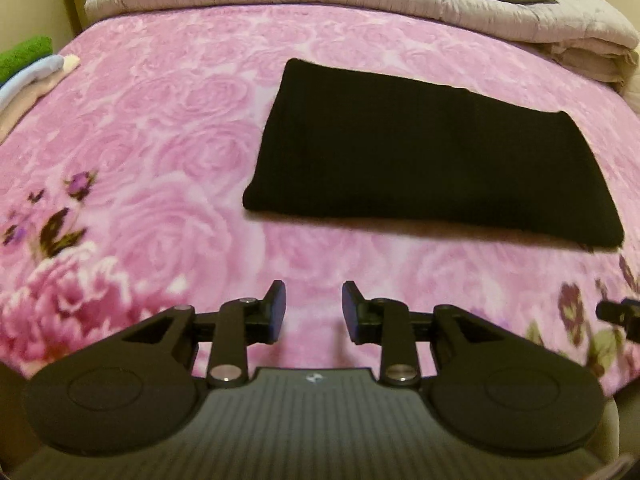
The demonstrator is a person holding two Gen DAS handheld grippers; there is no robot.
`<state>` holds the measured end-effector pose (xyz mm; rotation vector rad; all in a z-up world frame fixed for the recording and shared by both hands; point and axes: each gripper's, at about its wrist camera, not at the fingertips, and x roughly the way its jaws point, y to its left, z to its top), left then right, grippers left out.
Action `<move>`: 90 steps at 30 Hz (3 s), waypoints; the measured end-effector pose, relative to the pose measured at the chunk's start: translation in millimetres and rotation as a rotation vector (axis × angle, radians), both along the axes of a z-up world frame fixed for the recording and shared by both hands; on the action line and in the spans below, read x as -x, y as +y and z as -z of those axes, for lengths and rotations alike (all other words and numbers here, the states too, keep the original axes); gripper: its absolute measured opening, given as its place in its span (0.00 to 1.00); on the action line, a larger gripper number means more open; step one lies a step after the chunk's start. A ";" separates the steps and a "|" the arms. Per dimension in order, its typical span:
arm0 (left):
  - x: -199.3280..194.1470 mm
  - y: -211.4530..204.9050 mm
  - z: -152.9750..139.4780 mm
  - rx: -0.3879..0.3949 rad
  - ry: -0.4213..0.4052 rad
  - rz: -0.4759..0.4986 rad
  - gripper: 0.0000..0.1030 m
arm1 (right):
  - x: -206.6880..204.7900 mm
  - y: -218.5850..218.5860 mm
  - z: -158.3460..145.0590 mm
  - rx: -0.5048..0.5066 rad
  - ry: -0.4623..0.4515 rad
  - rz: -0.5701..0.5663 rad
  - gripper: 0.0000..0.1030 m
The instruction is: Fold clothes
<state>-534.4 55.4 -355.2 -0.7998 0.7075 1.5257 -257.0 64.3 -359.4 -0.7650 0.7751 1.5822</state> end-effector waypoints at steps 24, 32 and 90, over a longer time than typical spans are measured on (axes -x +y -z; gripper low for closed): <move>-22.4 -96.0 -69.2 -0.157 0.039 0.049 0.35 | 0.3 -75.7 -48.1 -0.089 0.092 -0.014 0.46; -19.1 -104.0 -65.8 -0.164 0.013 0.046 0.38 | -5.2 -84.2 -49.7 -0.093 0.093 0.007 0.46; 55.3 -41.8 24.4 -0.216 -0.440 -0.206 0.08 | -151.3 -15.8 32.1 -0.037 0.765 0.517 0.07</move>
